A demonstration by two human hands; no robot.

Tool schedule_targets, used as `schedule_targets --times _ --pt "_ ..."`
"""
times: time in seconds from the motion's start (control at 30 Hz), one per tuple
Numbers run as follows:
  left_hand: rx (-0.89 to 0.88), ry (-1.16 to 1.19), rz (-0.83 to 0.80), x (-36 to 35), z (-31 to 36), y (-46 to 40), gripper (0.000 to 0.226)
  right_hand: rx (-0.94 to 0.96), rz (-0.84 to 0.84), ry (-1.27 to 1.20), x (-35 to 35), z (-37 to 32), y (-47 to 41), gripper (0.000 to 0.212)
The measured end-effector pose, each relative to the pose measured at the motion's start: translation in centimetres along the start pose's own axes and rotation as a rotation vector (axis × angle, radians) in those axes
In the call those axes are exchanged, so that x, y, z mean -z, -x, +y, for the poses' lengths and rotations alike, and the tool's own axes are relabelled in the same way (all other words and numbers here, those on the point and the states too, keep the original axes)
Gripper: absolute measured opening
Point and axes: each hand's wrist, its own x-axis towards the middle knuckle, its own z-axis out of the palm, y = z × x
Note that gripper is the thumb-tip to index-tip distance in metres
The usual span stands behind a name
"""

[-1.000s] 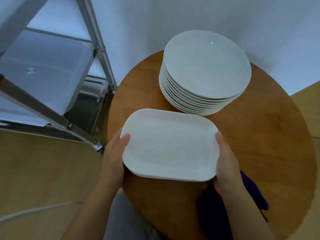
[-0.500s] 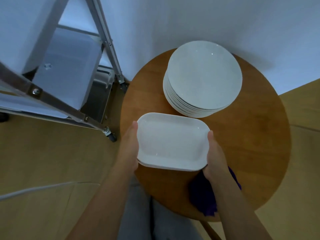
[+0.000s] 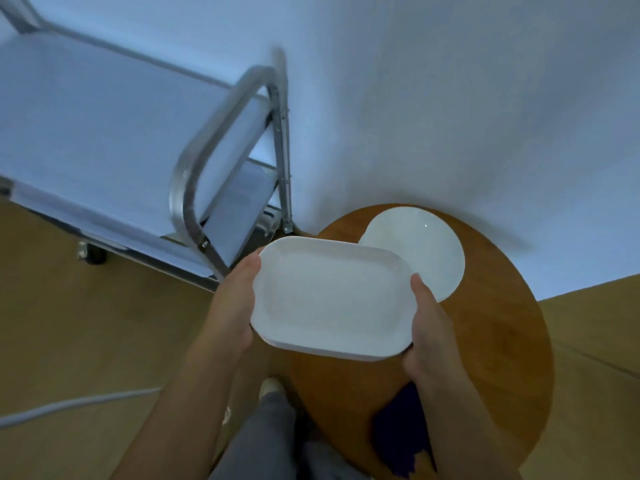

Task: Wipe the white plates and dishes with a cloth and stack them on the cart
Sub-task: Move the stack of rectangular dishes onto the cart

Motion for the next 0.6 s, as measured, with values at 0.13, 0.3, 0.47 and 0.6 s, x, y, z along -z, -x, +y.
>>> schedule_targets --times 0.13,0.3,0.47,0.6 --pt "-0.03 0.156 0.075 2.7 5.3 1.7 0.021 0.059 -0.046 -0.029 -4.0 -3.8 3.4 0.011" --pt "-0.113 0.215 0.136 7.6 10.8 2.5 0.022 0.121 -0.162 0.006 -10.4 -6.9 6.8 0.015" --pt "-0.137 0.331 0.187 14.8 15.4 0.3 0.027 0.17 -0.246 0.015 -19.5 -7.8 8.9 0.019" --pt "-0.16 0.394 0.189 22.3 19.7 -1.7 0.015 0.146 -0.3 -0.012 -28.3 -6.7 10.8 0.019"
